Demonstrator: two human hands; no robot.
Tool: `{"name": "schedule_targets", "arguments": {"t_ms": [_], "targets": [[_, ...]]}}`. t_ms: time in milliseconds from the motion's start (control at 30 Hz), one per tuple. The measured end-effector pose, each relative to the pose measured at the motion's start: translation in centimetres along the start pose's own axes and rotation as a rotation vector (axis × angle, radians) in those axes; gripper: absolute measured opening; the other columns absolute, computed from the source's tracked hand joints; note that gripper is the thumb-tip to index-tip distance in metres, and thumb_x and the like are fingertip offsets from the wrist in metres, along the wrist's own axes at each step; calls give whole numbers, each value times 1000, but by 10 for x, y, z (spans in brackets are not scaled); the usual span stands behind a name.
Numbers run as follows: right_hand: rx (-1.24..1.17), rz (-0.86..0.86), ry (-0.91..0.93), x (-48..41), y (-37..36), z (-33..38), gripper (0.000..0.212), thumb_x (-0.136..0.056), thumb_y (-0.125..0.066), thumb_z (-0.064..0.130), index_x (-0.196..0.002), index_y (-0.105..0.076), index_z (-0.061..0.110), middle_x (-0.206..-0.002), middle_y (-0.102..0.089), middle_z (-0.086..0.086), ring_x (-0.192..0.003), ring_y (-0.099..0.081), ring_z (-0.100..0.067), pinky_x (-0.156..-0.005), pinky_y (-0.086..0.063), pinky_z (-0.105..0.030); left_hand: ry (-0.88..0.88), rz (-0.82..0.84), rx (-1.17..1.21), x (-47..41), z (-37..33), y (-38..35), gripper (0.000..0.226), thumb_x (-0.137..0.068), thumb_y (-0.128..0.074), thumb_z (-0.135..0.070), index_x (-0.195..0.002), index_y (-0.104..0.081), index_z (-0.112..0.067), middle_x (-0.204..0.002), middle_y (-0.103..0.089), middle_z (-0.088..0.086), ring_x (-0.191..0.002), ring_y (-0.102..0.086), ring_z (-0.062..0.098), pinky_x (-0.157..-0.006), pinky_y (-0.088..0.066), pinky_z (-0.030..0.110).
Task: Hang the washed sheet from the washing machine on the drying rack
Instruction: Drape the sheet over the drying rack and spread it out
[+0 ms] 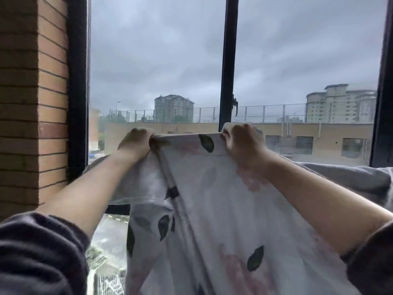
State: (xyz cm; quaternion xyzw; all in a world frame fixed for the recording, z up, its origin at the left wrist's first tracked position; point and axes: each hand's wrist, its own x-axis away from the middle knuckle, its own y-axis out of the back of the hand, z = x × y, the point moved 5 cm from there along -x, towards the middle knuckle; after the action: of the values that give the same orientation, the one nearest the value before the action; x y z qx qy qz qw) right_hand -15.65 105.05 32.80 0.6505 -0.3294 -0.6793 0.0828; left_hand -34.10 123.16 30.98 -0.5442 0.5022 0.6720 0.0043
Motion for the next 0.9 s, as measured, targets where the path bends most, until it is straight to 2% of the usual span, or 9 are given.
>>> {"name": "schedule_targets", "arguments": {"t_ms": [100, 167, 233, 367, 467, 567, 700, 800, 900], "targets": [[132, 421, -20, 10, -43, 7, 20, -91, -48, 27, -98, -65, 18, -101, -66, -5, -90, -61, -27, -68, -40, -30, 28, 374, -58, 20, 6, -83, 27, -89, -47, -15, -115, -53, -10, -121, -57, 17, -110, -56, 32, -88, -46, 38], [221, 575, 5, 24, -57, 14, 25, -90, -48, 33, -99, -67, 20, -102, -65, -2, -90, -61, -25, -67, -40, -33, 38, 562, 22, 54, 5, -134, 41, -86, -49, -33, -123, -46, -15, -124, -57, 11, -111, -56, 29, -90, -47, 37], [257, 552, 79, 34, -54, 26, 28, -92, -45, 37, -98, -67, 20, -100, -64, -3, -89, -60, -25, -69, -40, -34, 69, 624, 225, 89, -1, -160, 43, -85, -52, -36, -124, -48, -18, -119, -60, 7, -108, -57, 24, -90, -46, 31], [301, 423, 237, 60, -45, 47, 29, -94, -44, 40, -95, -64, 19, -93, -67, -4, -84, -62, -26, -78, -44, -36, 172, 594, 602, 159, -4, -181, 5, -89, -56, -24, -92, -60, -23, -91, -66, 0, -86, -60, 16, -71, -43, 21], [342, 379, 368, 85, -58, 57, 27, -93, -44, 37, -89, -63, 19, -92, -69, -3, -87, -64, -25, -91, -34, -38, 234, 552, 701, 208, 6, -195, 12, -89, -58, -23, -79, -60, -28, -78, -65, -10, -78, -60, 10, -66, -42, 16], [283, 380, 432, 110, -74, 64, 25, -90, -50, 35, -81, -66, 18, -84, -70, -3, -83, -63, -26, -104, -27, -47, 313, 540, 751, 246, 13, -206, 12, -88, -59, -22, -78, -65, -25, -67, -64, -10, -69, -60, 6, -64, -43, 17], [342, 317, 555, 145, -90, 76, 21, -73, -70, 36, -60, -62, 20, -58, -60, 2, -61, -59, -23, -97, -41, -60, 409, 627, 828, 298, 10, -230, 20, -87, -59, -14, -70, -63, -23, -66, -67, -2, -59, -60, 9, -63, -47, 21], [318, 345, 628, 165, -96, 81, 28, -80, -51, 42, -69, -65, 20, -69, -61, 1, -74, -60, -24, -103, -31, -65, 505, 760, 886, 337, 1, -248, 20, -88, -54, -14, -69, -61, -15, -63, -63, -4, -55, -56, 8, -55, -46, 21], [316, 440, 656, 179, -98, 83, 51, -81, -29, 53, -87, -69, 22, -91, -67, 1, -99, -60, -26, -109, -13, -66, 613, 983, 891, 368, -13, -259, 25, -80, -51, -40, -76, -56, -16, -73, -59, 2, -62, -52, 13, -53, -43, 20]]}}
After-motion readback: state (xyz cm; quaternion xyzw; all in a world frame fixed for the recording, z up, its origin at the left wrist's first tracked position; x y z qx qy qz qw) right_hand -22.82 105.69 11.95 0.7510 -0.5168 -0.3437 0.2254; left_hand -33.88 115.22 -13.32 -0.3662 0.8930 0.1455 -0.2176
